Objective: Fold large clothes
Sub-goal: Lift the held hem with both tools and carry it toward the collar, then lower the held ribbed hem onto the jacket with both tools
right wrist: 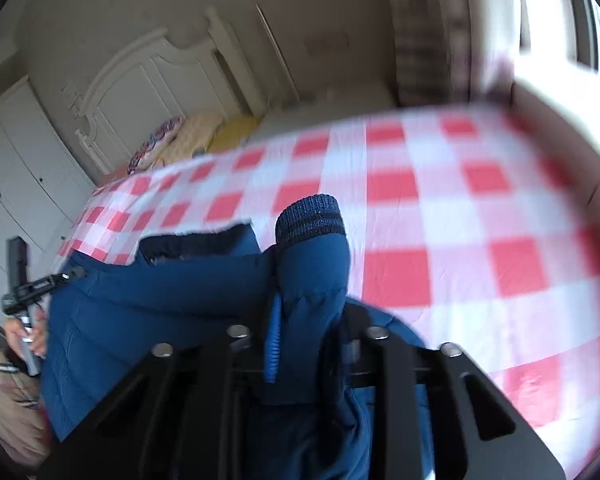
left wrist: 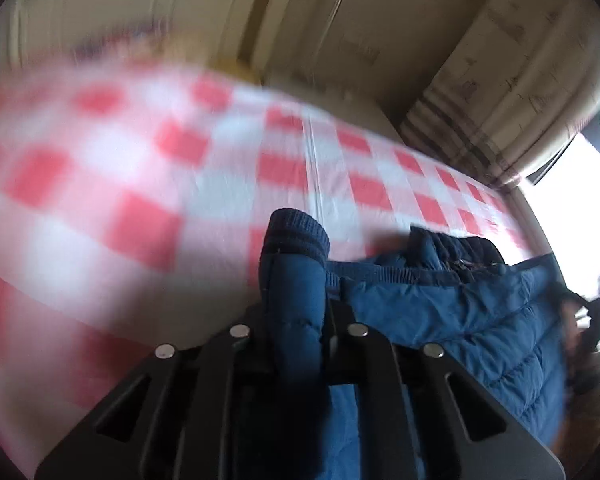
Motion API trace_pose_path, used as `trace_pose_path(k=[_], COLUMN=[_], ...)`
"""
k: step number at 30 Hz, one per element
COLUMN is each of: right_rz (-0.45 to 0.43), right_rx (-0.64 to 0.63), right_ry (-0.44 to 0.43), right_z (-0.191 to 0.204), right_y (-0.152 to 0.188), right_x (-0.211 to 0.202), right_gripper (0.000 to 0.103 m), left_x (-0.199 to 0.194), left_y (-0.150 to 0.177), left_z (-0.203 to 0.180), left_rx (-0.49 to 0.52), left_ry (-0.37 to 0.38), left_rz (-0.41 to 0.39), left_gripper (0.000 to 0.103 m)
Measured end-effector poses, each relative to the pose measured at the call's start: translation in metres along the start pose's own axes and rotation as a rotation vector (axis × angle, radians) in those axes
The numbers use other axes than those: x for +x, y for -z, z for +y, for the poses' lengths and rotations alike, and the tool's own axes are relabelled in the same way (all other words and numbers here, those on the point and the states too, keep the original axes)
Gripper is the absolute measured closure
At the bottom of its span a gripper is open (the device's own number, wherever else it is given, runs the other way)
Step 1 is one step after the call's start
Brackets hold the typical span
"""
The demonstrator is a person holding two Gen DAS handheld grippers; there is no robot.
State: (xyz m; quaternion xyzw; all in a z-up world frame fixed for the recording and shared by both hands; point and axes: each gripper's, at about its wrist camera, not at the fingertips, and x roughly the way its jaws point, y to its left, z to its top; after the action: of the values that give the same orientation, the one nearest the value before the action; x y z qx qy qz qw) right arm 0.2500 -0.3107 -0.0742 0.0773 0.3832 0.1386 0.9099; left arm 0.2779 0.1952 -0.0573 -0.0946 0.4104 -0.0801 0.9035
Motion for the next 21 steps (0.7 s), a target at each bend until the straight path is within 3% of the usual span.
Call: trace_pose_path(k=[4,9,13,17,21], right_rz=[-0.117,-0.272,-0.352,-0.397,-0.355], right_rx=[-0.139,-0.231,-0.192,-0.207,-0.135], right_ry=[0.086,0.119,0.085,0.115,0.125], right_z=[0.046,0.090,0.087,0.087,0.066], right_y=[-0.015,-0.019,-0.010,-0.005,-0.020], right_x=[-0.064,-0.155,-0.195,-0.212,-0.182], right_gripper=[0.084,0.084,0.084,0.084,0.084], left_x=[-0.073,-0.160,-0.196,-0.202,-0.165], left_y=[-0.011,-0.016,-0.014,-0.017,-0.038], left_z=[-0.052,-0.093,-0.086,-0.081,-0.068], left_rx=[0.169,0.241,0.187,0.169,0.106], left_ry=[-0.108,-0.073,-0.008,-0.033,-0.031], left_rz=[-0.169,-0.319,-0.394,-0.426,-0.392], left_gripper=[0.090,0.090,0.090,0.090,0.089])
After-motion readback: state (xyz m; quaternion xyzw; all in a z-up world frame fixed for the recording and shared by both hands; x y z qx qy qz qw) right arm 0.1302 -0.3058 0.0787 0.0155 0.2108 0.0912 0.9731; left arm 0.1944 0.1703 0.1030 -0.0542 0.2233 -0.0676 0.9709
